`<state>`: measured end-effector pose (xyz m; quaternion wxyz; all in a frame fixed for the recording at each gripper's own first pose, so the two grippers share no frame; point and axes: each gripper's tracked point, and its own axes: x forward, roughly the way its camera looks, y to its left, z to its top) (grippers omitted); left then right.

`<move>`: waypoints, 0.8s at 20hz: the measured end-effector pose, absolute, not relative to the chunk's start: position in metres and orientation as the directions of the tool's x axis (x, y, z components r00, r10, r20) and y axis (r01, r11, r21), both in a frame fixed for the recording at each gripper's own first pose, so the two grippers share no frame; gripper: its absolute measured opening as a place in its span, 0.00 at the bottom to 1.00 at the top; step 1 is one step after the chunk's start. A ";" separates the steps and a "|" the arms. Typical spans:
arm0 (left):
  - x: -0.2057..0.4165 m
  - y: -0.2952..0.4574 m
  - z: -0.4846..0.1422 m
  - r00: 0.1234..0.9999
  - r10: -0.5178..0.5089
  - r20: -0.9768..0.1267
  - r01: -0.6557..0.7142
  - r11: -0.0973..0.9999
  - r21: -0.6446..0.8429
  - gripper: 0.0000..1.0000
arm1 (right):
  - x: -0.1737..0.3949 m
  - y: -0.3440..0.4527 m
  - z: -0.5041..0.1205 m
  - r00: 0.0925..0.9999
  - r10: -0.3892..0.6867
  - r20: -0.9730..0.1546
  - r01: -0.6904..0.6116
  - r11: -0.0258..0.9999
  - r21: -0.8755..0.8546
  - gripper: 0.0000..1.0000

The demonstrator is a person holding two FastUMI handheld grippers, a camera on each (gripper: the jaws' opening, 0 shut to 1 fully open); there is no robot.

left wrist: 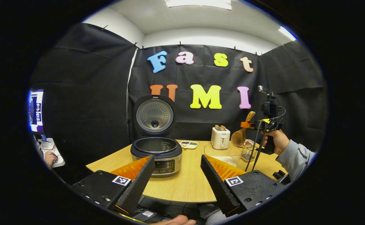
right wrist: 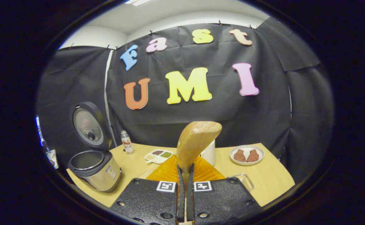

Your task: Close the left gripper, press the button to open the rice cooker; take a wooden spoon from the chopstick holder with the right hand, scoop a spoonful of rice and pour it into the rice cooker, then put the wooden spoon back into the chopstick holder.

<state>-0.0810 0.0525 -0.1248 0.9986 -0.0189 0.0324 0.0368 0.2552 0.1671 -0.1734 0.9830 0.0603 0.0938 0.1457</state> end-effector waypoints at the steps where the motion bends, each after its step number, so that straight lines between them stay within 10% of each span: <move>1: -0.081 0.055 -0.127 0.995 0.078 -0.068 -0.080 0.996 -0.028 0.94 | 0.262 0.177 -0.188 0.934 0.303 -0.190 -0.278 0.949 0.147 0.08; 11: -0.064 0.062 -0.140 0.992 0.086 -0.096 -0.087 0.996 -0.006 0.95 | 0.304 0.212 -0.270 0.947 0.216 -0.238 -0.222 0.975 0.000 0.07; 16: -0.055 0.064 -0.152 0.990 0.074 -0.120 -0.078 0.997 -0.026 0.94 | 0.285 0.238 -0.291 0.895 0.306 -0.324 -0.253 0.947 0.197 0.08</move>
